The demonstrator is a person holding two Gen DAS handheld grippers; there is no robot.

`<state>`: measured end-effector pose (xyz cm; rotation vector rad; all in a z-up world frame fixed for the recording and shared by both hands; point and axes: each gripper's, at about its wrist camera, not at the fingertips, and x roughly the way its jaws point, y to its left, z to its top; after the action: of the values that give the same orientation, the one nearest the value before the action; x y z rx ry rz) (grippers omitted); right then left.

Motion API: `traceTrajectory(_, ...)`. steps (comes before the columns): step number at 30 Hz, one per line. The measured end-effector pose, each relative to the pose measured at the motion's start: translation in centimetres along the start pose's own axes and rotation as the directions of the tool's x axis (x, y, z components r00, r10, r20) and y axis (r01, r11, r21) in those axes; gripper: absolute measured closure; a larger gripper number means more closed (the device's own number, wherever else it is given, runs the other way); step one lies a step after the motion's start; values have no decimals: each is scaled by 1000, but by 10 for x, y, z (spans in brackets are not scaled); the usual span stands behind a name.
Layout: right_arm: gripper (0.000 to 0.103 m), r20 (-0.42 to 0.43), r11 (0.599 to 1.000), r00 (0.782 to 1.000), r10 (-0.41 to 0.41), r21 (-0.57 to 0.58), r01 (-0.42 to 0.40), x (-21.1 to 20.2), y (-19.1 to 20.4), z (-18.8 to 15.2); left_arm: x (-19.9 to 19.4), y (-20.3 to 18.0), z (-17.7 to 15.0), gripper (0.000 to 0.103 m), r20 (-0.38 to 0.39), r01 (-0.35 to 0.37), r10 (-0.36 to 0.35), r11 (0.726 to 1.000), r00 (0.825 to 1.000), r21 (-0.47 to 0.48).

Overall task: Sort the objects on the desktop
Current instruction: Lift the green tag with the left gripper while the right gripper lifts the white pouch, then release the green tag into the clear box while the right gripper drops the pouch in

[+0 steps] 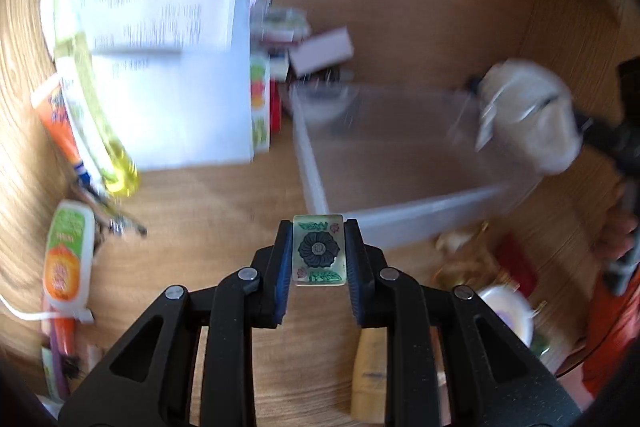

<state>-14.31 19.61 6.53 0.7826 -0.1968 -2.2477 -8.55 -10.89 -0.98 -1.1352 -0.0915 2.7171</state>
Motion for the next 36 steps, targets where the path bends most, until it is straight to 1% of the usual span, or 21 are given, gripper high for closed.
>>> traceTrajectory(3, 79, -21, 1000, 1000, -10, 5, 10, 13, -4, 4, -5, -7, 19, 79, 34, 4, -5, 1000, 999, 18)
traceTrajectory(6, 79, -35, 1000, 999, -11, 13, 11, 23, -9, 7, -4, -17, 34, 79, 48, 9, -10, 999, 999, 36)
traceTrajectory(11, 79, -44, 1000, 999, -21, 15, 21, 34, -17, 13, 6, -27, 51, 79, 43, 33, -35, 998, 998, 52)
traceTrajectory(15, 79, -54, 999, 998, -34, 4, 35, 40, -23, 19, 22, -32, 65, 79, 26, 53, -54, 997, 998, 60)
traceTrajectory(18, 79, -76, 998, 995, -65, -22, 64, 48, -26, 22, 38, -35, 72, 79, -11, 61, -61, 996, 998, 67)
traceTrajectory(22, 79, -112, 993, 987, -114, -36, 110, 62, -35, 18, 66, -36, 75, 79, -77, 49, -43, 996, 996, 80)
traceTrajectory(25, 79, -144, 993, 982, -120, -27, 118, 72, -43, 11, 86, -38, 74, 79, -120, 42, -31, 995, 992, 91)
traceTrajectory(29, 79, -169, 988, 974, -151, -50, 144, 79, -48, 5, 112, -43, 72, 79, -180, 23, -1, 993, 984, 118)
traceTrajectory(33, 79, -196, 982, 964, -181, -89, 167, 87, -48, 1, 128, -51, 69, 79, -226, -6, 44, 986, 973, 165)
traceTrajectory(34, 79, -204, 979, 960, -192, -101, 175, 90, -47, -1, 130, -54, 68, 79, -219, -24, 65, 982, 974, 185)
traceTrajectory(36, 79, -203, 969, 952, -229, -145, 202, 91, -42, -3, 134, -60, 67, 79, -234, -24, 74, 978, 969, 209)
